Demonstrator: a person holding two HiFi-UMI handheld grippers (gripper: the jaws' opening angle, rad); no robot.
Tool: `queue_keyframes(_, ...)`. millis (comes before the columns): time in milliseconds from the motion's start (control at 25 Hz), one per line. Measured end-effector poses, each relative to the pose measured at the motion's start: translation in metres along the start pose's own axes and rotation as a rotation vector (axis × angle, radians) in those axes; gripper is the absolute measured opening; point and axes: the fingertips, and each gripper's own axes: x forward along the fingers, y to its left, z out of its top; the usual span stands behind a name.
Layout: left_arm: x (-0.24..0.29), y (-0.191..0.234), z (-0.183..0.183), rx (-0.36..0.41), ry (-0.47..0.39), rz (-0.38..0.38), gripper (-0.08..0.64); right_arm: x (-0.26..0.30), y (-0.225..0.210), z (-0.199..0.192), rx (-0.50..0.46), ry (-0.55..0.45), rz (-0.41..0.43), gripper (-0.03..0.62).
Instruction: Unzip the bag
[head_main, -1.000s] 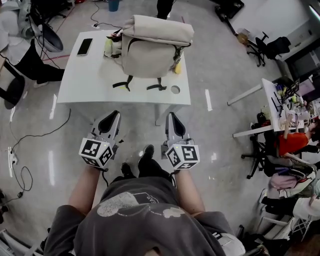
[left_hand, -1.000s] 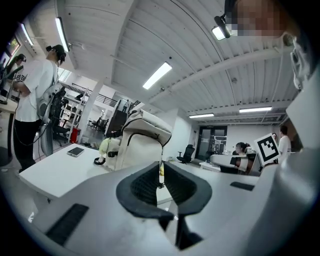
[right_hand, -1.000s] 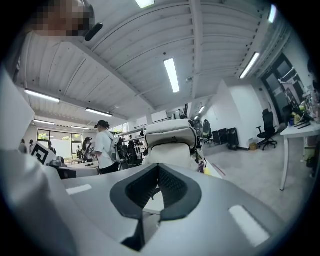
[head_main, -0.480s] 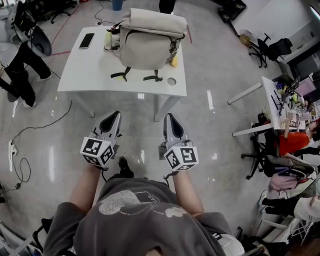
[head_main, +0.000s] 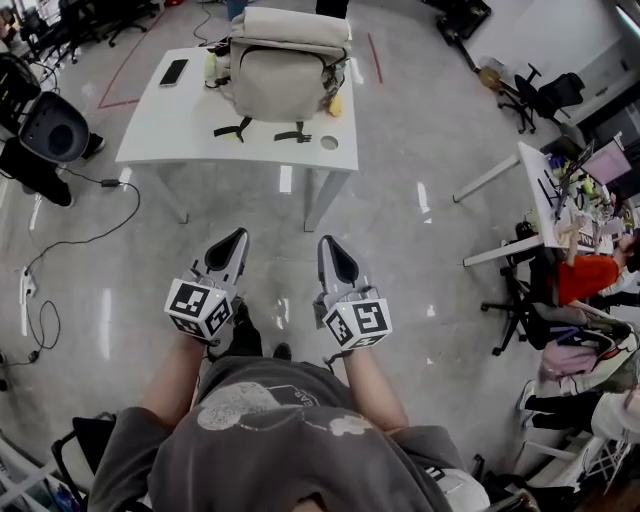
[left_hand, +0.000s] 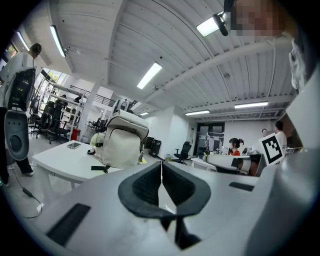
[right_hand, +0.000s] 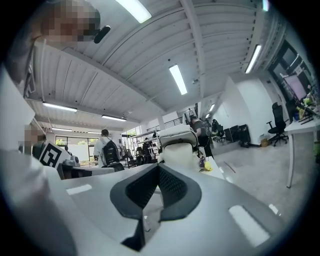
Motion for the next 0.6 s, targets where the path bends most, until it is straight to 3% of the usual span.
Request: queue_keyframes(600,-0.061,-0.049,-0.016,-0.023,-0.024,0.057,0.008,-0.051,0.041,-0.011,-0.050,0.054,0.104,-0.002)
